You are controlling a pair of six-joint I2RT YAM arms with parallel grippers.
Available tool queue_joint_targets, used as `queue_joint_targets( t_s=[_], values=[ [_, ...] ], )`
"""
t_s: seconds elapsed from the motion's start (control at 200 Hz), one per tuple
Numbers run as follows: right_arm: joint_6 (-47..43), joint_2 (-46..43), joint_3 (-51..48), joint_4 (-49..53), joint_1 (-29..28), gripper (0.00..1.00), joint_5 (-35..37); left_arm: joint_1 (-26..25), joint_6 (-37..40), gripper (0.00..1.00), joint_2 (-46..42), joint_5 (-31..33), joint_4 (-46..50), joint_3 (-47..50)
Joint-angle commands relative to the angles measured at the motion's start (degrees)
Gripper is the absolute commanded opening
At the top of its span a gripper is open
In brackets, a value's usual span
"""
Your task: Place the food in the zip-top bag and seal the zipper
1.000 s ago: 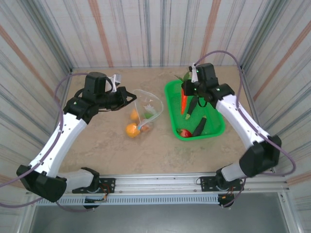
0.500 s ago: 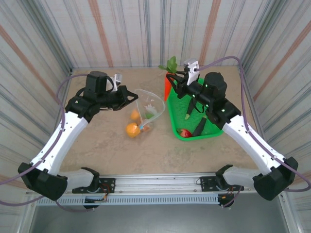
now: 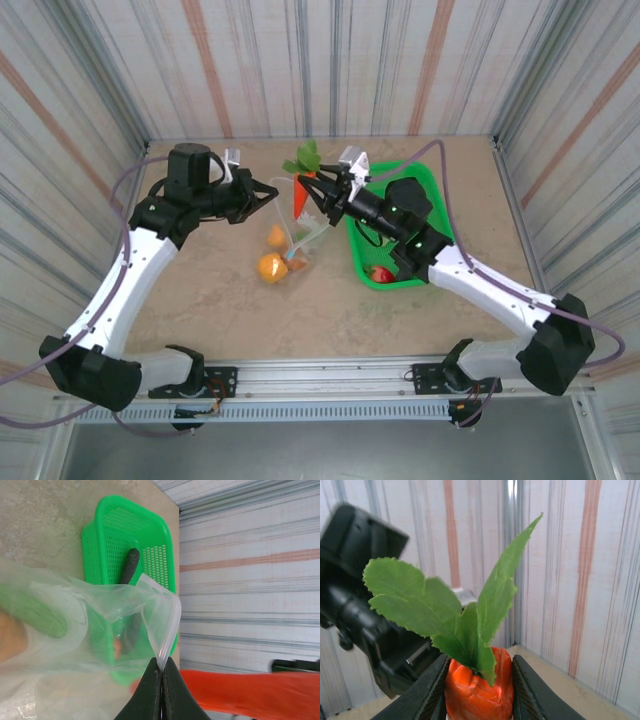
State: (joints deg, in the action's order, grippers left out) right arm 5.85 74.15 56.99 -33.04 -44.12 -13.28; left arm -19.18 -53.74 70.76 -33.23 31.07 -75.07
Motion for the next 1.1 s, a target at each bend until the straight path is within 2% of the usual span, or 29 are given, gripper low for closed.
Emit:
queue_joint_targets(
  t_s=[0.0,0.366,0.461,0.561,0.611,0.887,1.092],
  values=[
    [2.52,2.21,-2.98,-10.87,-1.0,0.35,3.7,0.37,-2.15,0.0,0.59,-1.51,-2.43,0.71],
    [10.08,9.13,-10.62,-19.3,-2.21,0.39,3.33,0.85,-3.39,0.0,1.23,-2.27,-3.94,0.51],
    [11.96,10.42,-10.93,-19.7,-2.2,0.47,1.89,0.88,-3.26,0.0,1.14,-2.1,-3.92,0.62],
    [12.19,10.36,-10.68,-17.94,-2.27,0.64,2.0,0.98,-3.14,0.0,0.97,-1.99,-3.83,0.84],
    [11.76,9.84,-10.67,-17.21,-2.12,0.66,2.41,0.99,-3.05,0.0,0.76,-1.87,-3.76,0.89],
    [8.82,5.53,-9.78,-11.72,-1.0,0.64,1.88,1.05,-2.61,0.0,0.2,-1.75,-3.82,1.32],
    [8.42,1.58,-8.02,-3.48,-0.03,0.52,0.26,1.05,-1.17,0.0,-0.62,-1.31,-3.24,1.16]
  ],
)
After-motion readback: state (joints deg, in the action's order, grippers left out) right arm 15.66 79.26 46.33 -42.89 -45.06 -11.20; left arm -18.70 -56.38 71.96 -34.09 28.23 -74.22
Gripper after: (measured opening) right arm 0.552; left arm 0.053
